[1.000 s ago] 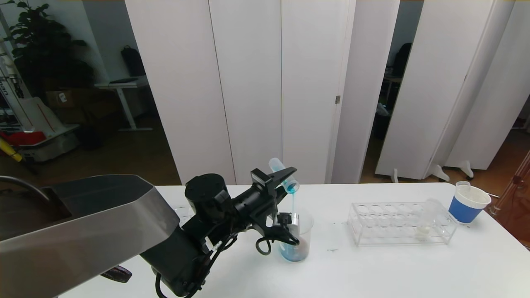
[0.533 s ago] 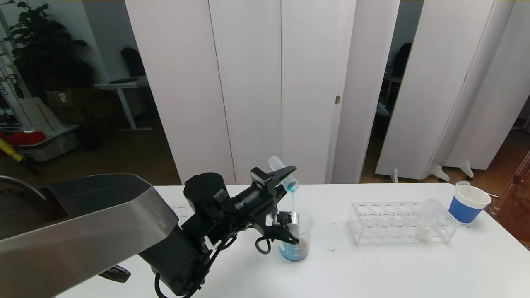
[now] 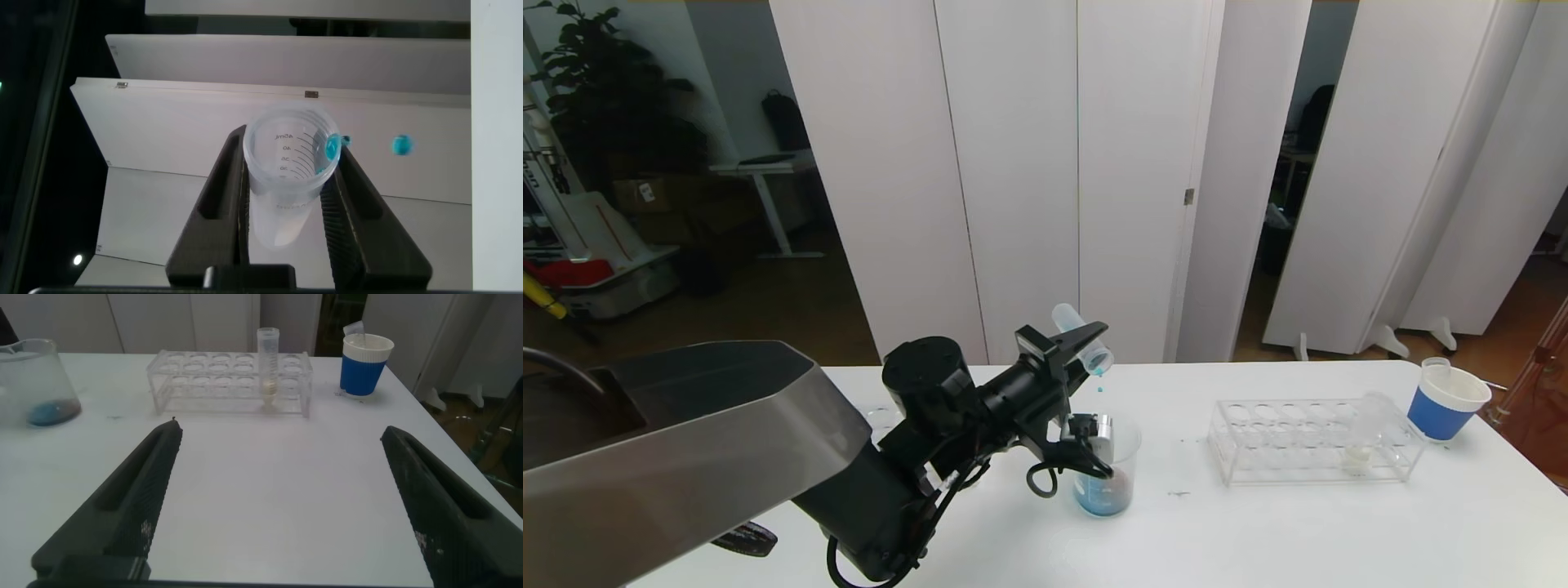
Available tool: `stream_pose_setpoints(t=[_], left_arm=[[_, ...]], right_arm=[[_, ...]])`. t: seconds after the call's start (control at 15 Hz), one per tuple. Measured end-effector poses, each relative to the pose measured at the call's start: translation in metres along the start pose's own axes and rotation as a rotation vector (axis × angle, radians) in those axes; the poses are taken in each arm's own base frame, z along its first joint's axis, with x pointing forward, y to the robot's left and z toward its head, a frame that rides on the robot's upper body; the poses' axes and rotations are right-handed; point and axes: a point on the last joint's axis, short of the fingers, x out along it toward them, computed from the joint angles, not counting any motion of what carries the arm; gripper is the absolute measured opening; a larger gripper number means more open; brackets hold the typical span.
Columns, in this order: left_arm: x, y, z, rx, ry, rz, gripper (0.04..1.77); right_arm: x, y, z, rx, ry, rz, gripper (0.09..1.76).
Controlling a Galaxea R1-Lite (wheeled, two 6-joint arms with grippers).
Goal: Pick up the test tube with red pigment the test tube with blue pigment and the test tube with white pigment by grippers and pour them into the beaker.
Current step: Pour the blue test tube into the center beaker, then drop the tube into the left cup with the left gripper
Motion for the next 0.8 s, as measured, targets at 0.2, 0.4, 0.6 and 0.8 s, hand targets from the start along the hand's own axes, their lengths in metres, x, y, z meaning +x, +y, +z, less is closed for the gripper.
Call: stream_pose_setpoints(t=[0.2, 0.4, 0.6, 0.8], left_arm=[[0.000, 0.000, 0.000, 0.001, 0.000, 0.000, 0.59], [0.000, 0.003, 0.000, 0.002, 0.005, 0.007, 0.59], [-0.003, 0.010, -0.001, -0.013, 0.058, 0.023, 0.59], [-0.003, 0.017, -0.002, -0.117, 0.096, 0.049, 0.59]], right_arm=[[0.000, 0.000, 0.000, 0.000, 0.000, 0.000, 1.75], [0.000, 0.000, 0.000, 0.000, 0.000, 0.000, 1.75], [0.000, 0.000, 0.000, 0.000, 0.000, 0.000, 1.75], [0.000, 0.000, 0.000, 0.000, 0.000, 0.000, 1.75]])
